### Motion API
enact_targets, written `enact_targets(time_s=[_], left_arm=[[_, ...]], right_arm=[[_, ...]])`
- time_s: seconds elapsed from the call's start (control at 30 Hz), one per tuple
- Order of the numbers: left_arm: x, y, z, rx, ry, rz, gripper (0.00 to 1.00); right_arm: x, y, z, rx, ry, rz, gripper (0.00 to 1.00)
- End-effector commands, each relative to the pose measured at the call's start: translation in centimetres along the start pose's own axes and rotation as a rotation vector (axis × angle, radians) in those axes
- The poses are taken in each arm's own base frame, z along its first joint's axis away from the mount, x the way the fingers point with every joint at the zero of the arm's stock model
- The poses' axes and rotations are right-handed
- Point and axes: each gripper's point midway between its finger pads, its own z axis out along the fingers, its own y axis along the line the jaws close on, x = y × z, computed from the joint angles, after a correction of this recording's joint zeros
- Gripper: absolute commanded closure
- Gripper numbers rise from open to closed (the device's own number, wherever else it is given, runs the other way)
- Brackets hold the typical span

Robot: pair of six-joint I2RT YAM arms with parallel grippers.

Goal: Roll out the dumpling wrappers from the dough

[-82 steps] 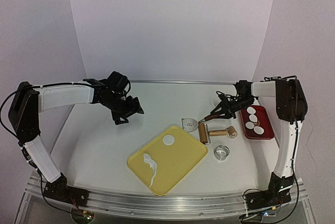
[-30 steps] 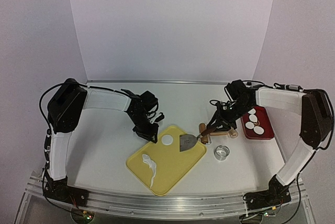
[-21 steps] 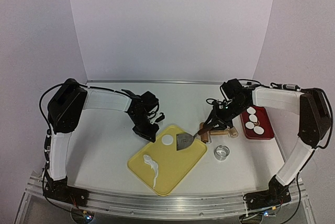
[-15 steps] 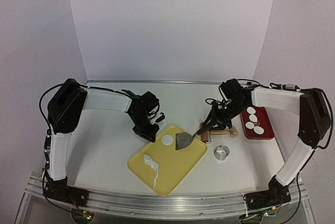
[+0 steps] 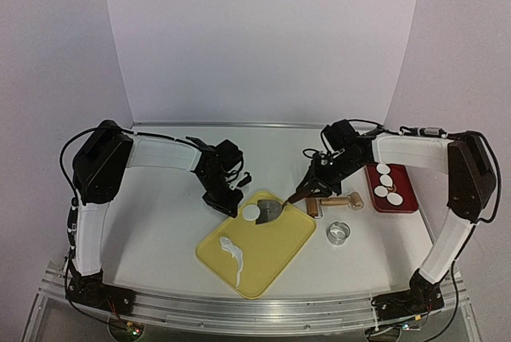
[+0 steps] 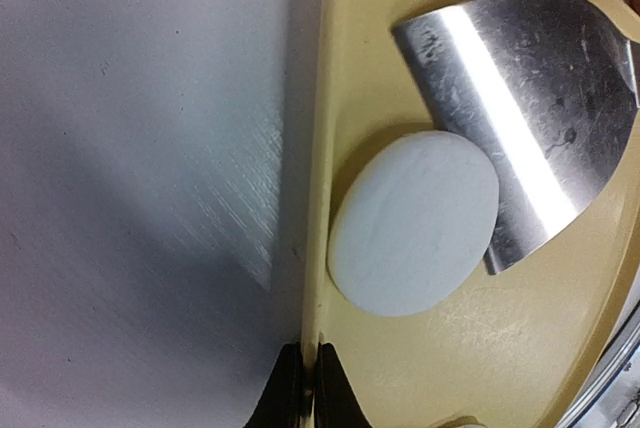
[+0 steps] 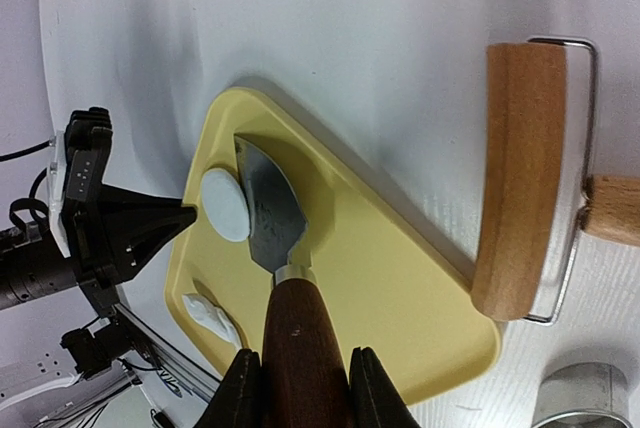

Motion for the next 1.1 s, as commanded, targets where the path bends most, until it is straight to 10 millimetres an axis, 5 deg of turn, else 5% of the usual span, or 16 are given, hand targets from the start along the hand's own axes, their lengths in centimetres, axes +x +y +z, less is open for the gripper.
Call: enact_targets(time_s=[0.0, 1.07], left_arm=[[0.2, 0.0, -0.4, -0.015, -0.002, -0.040, 1.00], [1.3, -1.1, -0.1, 0.063, 0.044, -0.229, 1.00]], right_arm=[[2.3, -6.8, 3.2, 0.305, 0.030, 0.077, 1.00], [3.3, -4.7, 8.0, -0.049, -0.060, 0.252, 1.00]])
